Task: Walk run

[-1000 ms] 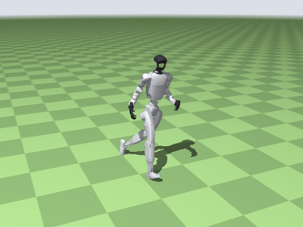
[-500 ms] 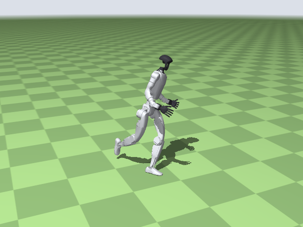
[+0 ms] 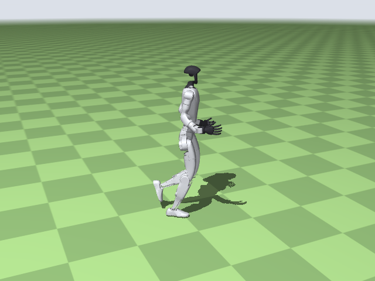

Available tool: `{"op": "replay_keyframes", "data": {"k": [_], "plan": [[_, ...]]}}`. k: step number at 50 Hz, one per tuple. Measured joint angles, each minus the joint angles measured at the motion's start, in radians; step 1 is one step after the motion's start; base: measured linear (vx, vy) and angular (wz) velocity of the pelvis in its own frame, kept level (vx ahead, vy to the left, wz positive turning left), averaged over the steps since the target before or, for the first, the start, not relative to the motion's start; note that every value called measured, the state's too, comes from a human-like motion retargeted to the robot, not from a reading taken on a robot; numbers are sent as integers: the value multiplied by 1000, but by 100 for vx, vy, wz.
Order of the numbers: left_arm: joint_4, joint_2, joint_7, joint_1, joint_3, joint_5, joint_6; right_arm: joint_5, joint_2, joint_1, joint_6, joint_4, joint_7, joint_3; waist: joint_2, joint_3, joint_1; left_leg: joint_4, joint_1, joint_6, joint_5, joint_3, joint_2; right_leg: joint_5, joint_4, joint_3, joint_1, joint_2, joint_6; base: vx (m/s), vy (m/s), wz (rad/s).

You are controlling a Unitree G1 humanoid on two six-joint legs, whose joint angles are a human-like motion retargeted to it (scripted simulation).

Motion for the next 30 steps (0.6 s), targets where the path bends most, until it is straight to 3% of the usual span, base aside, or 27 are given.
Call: {"op": "replay_keyframes", "data": {"k": [2,5,7,9,10,11,12,13,14,15,17,20,22,25,28,30], "plan": [[-6,-14,1,32,3,35,-21,83,4,-70,-15,-70,-25,67,-15,-16,60,-158,-142,-1,-64,72,-7,140,-99,-21,115,17,2,222,-28,-26],[-9,-21,31,12,16,112,-36,216,-16,-102,-18,-178,-21,177,-79,16,140,-543,-267,-32,-93,146,-10,672,-233,-55,276,11,89,233,-54,18],[-3,-7,59,-18,24,121,-39,223,-44,-92,28,-215,61,188,-100,52,210,-858,-279,-79,-93,114,-9,880,-211,-73,358,17,188,190,-72,-17],[9,18,97,-81,10,99,-34,163,-67,-82,89,-234,162,155,-94,109,247,-1118,-240,-103,-112,-30,-68,880,-78,-109,413,33,195,225,-87,47],[5,29,113,-115,4,86,-31,115,-73,-84,108,-238,193,141,-85,139,267,-1206,-224,-132,-125,-102,-69,880,-55,-30,444,79,195,216,-92,69],[-9,43,124,-163,-2,77,-24,64,-73,-100,107,-237,196,128,-56,176,261,-1215,-205,-150,-155,-119,-32,880,-32,-50,475,123,195,167,-84,83],[-22,56,134,-204,-6,69,-16,15,-73,-113,105,-232,196,122,-29,206,256,-1203,-186,-138,-148,-116,6,880,2,-67,500,161,188,158,-76,80],[-37,69,143,-234,-8,62,-11,-27,-74,-117,97,-220,189,131,-6,226,254,-1148,-168,-65,-69,-73,49,880,59,-80,513,186,168,234,-106,74],[-42,83,146,-265,1,55,-6,-72,-62,-120,88,-202,182,141,-6,225,212,-1007,-192,-25,-90,-82,82,865,130,-169,486,191,92,271,-149,92],[-42,97,145,-298,17,47,-3,-118,-43,-124,76,-183,175,151,-18,215,151,-824,-237,0,-160,-115,111,842,209,-298,438,187,-12,290,-102,133],[25,101,131,-311,45,27,9,-171,17,-9,68,-103,191,177,32,117,62,-599,-242,0,-340,-333,52,697,445,-408,329,143,-129,306,-19,132],[115,70,91,-332,124,12,19,-35,43,119,111,16,259,298,79,-1,-5,-510,-127,0,-520,-200,133,522,593,-215,22,158,-174,263,-46,-12],[90,50,128,-280,65,-12,-14,31,13,234,136,54,330,272,89,-52,-43,-669,39,0,-434,-184,80,432,488,-184,-102,92,-184,217,-3,73],[39,24,126,-225,31,-58,-4,-11,-31,358,104,74,324,215,136,-40,-181,-931,286,-40,-28,-228,-1,341,247,-284,-219,-65,-126,198,-6,203],[-6,42,92,-211,-9,-98,38,-112,-47,430,51,92,288,116,164,-7,-309,-1001,432,-247,382,-256,68,279,-92,-243,-271,-22,-59,171,-59,198],[-59,64,64,-216,-14,-117,55,-184,-36,445,19,99,250,54,190,54,-337,-866,475,-371,418,-213,155,191,-285,-188,-254,30,35,199,-107,64]]}}
